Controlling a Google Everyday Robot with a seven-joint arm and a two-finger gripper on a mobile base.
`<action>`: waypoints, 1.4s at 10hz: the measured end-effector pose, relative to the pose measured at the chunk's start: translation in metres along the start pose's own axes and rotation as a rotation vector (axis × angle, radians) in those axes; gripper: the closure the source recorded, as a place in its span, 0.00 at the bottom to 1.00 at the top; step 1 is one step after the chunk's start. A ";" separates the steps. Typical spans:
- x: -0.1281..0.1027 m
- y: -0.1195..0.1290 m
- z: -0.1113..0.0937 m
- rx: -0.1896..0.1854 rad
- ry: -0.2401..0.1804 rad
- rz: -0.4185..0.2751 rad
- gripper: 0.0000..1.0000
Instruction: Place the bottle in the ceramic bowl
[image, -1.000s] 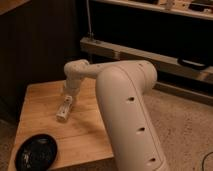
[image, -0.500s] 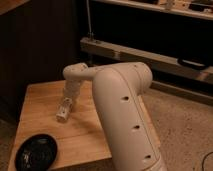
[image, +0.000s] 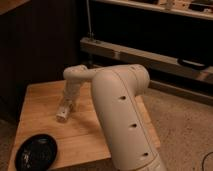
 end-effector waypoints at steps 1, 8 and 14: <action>0.000 0.000 0.001 0.001 0.009 -0.005 0.35; 0.004 0.008 0.003 0.015 0.058 -0.070 0.98; 0.072 0.013 -0.049 -0.440 0.160 -0.327 1.00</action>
